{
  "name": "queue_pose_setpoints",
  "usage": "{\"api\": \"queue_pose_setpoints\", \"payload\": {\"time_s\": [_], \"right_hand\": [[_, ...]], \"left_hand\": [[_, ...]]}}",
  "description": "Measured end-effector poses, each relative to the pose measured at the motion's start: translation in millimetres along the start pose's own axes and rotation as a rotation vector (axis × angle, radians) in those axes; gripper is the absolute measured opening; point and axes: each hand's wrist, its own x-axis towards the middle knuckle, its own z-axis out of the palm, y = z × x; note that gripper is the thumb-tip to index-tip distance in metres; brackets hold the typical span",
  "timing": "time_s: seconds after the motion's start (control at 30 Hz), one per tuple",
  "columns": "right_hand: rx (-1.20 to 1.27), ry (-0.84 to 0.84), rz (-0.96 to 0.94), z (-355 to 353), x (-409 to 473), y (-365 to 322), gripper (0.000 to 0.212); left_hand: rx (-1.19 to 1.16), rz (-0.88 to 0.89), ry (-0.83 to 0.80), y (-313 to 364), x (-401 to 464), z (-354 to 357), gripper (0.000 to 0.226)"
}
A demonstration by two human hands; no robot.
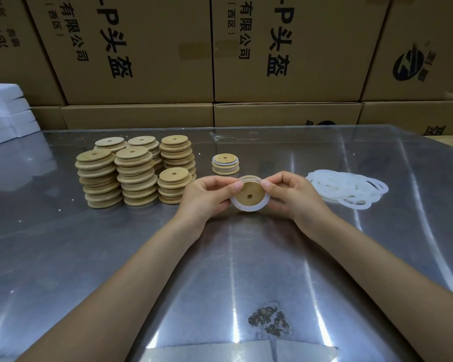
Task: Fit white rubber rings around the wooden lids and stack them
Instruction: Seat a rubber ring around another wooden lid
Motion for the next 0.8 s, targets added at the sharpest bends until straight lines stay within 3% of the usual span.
{"api": "queue_pose_setpoints", "payload": {"time_s": [0.2, 0.37, 0.6, 0.8], "right_hand": [[-0.06, -0.015, -0.005, -4, -1, 0, 0.01], [-0.058, -0.008, -0.016, -2, -1, -1, 0.013], [0.007, -0.008, 0.011, -4, -2, -2, 0.011], [-0.092, 0.03, -0.129, 0, -1, 0, 0.01]], "left_hand": [[0.218, 0.081, 0.001, 1, 5, -7, 0.011], [0.528, 0.208, -0.001, 2, 9, -11, 0.034], [0.205, 0.009, -0.046, -1, 6, -9, 0.025], [0.169, 0.052, -0.056, -4, 4, -7, 0.02]]}}
